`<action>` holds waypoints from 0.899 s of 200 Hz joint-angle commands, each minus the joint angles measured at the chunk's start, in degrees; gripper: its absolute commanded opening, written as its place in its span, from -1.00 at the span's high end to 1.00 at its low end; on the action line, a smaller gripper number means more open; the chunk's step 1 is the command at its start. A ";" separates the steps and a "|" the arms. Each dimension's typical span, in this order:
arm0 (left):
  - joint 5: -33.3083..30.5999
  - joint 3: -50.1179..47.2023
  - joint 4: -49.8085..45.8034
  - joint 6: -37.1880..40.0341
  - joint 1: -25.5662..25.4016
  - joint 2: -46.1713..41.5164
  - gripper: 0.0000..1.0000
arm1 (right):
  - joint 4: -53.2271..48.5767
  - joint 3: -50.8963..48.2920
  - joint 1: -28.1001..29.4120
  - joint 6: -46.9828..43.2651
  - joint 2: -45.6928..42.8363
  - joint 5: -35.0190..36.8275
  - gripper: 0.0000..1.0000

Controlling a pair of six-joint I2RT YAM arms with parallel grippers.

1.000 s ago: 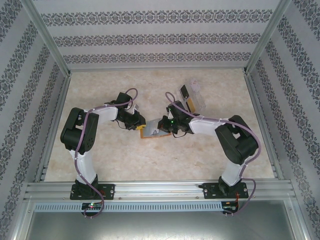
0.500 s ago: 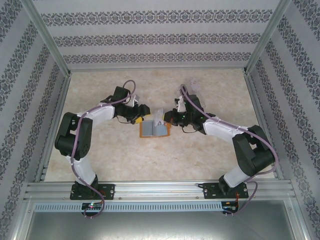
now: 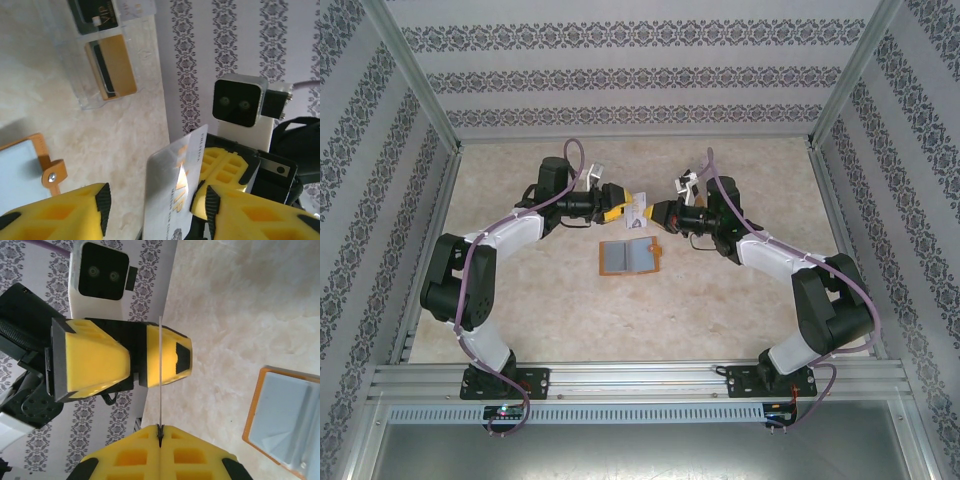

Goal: Take the credit cards out of the card holder

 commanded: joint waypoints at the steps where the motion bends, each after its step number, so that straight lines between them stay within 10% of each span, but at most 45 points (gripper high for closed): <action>1: 3.07 0.37 6.53 -3.70 0.42 -1.61 0.18 | 4.03 1.74 -0.42 2.31 -0.65 -2.30 1.00; 57: 2.79 -1.48 14.26 -9.92 0.19 -2.72 0.90 | 7.01 2.75 -0.09 5.80 -0.15 -1.64 0.81; 84: 0.61 -1.96 14.41 -11.41 -0.36 -5.12 0.93 | 10.86 3.41 1.58 8.15 0.75 0.29 0.54; 123: -0.68 -1.57 8.60 -9.47 -0.63 -7.49 0.92 | 14.62 4.95 2.50 10.93 2.65 4.05 0.72; 146: -2.34 -0.94 2.55 -6.82 -0.30 -8.44 0.64 | 12.50 5.58 2.42 9.07 3.13 5.47 0.99; 180: -12.57 1.81 -20.22 5.04 1.56 -10.89 -0.27 | -2.67 8.06 0.35 -2.13 1.56 9.53 1.00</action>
